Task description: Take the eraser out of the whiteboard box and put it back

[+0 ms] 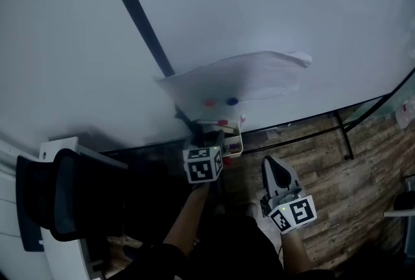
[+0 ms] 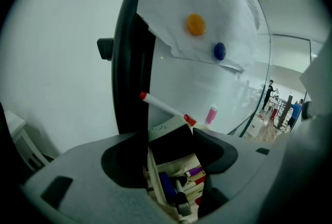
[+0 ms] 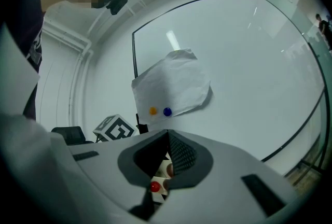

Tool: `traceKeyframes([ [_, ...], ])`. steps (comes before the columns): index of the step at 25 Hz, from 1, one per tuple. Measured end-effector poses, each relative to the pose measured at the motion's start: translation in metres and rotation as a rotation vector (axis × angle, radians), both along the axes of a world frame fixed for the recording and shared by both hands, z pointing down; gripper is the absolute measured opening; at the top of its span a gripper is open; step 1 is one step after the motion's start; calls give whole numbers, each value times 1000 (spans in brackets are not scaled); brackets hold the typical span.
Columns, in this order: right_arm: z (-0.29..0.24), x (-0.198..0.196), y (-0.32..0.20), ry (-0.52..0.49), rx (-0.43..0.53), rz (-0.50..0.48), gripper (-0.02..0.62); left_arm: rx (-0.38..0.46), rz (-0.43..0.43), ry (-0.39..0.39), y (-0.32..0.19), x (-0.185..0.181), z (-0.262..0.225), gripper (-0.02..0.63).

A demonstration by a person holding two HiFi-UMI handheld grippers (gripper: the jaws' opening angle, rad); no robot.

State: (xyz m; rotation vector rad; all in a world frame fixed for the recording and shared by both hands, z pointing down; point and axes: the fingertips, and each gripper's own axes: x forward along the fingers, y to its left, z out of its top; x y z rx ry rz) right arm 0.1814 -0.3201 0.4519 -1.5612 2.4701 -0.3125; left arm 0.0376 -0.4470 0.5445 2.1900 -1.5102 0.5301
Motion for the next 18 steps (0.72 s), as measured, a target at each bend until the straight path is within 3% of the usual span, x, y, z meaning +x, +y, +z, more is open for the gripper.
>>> traceKeyframes([
  [11, 5, -4, 0, 1, -11, -12, 3, 22, 10, 2, 4, -1, -3, 255],
  [18, 2, -6, -1, -1, -3, -19, 3, 116, 42, 30, 16, 3, -31, 252],
])
